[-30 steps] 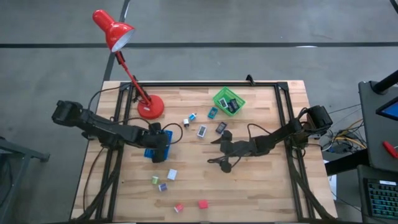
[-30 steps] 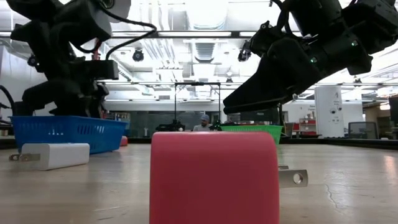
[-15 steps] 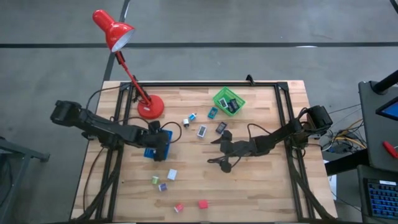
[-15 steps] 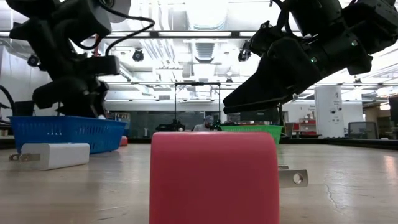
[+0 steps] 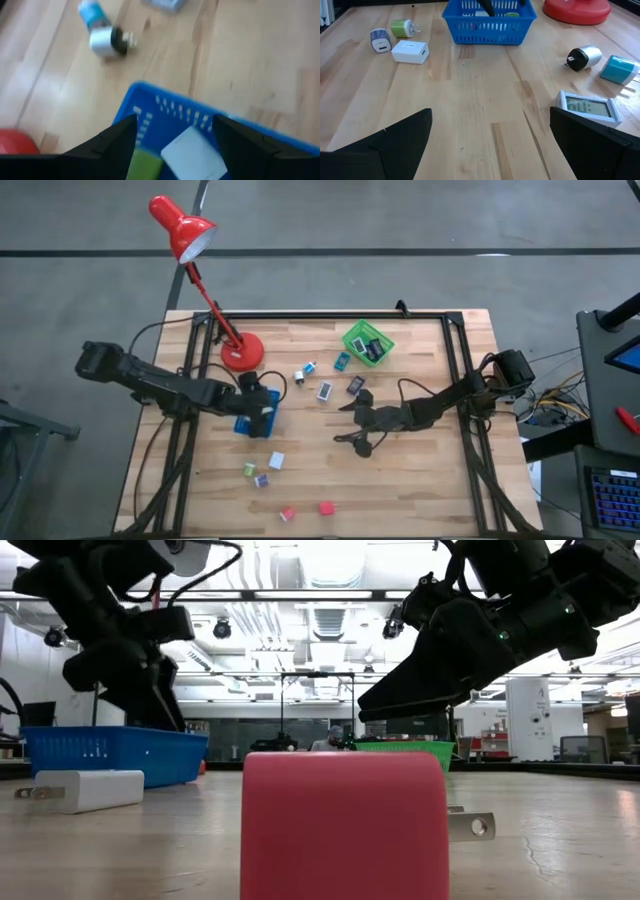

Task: Pick & Place Office items
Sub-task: Put the pink charger adapter into the blue basket

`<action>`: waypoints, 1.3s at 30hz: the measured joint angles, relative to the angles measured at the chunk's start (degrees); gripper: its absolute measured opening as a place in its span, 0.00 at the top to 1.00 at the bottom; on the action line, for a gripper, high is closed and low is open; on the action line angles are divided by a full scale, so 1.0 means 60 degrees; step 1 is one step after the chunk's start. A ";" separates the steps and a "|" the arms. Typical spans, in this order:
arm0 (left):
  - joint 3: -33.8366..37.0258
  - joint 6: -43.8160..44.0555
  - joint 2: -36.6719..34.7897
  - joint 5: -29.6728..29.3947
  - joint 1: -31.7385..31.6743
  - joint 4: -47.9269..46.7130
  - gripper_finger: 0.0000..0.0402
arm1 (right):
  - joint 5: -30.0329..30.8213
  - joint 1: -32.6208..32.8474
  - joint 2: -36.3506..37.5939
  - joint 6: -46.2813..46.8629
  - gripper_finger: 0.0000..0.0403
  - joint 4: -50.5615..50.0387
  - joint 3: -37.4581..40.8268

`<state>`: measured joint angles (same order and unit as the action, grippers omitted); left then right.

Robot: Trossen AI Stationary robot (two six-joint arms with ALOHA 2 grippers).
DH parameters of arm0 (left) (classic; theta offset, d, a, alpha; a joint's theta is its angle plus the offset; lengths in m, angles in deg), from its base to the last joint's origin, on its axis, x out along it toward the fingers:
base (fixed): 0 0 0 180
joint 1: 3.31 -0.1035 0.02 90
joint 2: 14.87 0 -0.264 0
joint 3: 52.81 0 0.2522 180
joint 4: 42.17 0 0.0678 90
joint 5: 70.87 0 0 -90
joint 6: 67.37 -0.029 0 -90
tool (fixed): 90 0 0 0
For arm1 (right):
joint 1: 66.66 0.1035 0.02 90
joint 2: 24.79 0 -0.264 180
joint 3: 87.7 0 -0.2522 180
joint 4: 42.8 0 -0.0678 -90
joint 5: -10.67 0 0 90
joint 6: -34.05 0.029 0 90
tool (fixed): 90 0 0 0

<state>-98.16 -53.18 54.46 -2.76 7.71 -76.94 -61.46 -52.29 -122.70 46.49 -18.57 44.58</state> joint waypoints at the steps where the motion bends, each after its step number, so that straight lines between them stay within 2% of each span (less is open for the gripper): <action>1: 0.0000 -0.0104 -0.0052 0.0000 0.0013 0.0191 0.35 | 0.0000 0.0000 0.0000 0.0000 0.02 0.0007 0.0000; 11: 0.0000 -0.1953 -0.0443 0.0004 0.0051 0.2724 0.35 | 0.0098 -0.0022 0.0000 -0.0355 0.02 0.0081 0.0000; 15: 0.0000 -0.2683 -0.0480 0.0010 0.0065 0.3744 0.35 | 0.0617 -0.0022 -0.0012 -0.0519 0.02 0.0073 0.0000; 18: 0.0104 -0.3188 -0.0480 0.0154 0.0065 0.4635 0.35 | 0.0978 -0.0025 -0.0022 -0.1215 0.02 0.0044 0.0000; 24: 0.1022 -0.4053 -0.0480 0.0483 0.0065 0.7302 0.35 | 0.1104 -0.0029 -0.0022 -0.0970 0.02 0.0127 -0.0079; 30: 0.2148 -0.4194 -0.0480 0.0503 0.0065 0.9449 0.35 | 0.1106 -0.0071 -0.0022 -0.1244 0.02 0.0135 -0.0351; 35: 0.2928 -0.4194 -0.0480 0.0503 0.0062 1.0883 0.35 | 0.1304 -0.0409 -0.0022 -0.1696 0.02 0.0133 -0.0610; 39: 0.3219 -0.4337 -0.0480 0.0499 0.0062 1.1358 0.35 | 0.1375 -0.0784 -0.0022 -0.2258 0.02 0.0096 -0.0814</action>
<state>-78.85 -79.21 51.58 0.24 8.08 -8.79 -53.21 -56.99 -122.83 32.95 -18.00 39.70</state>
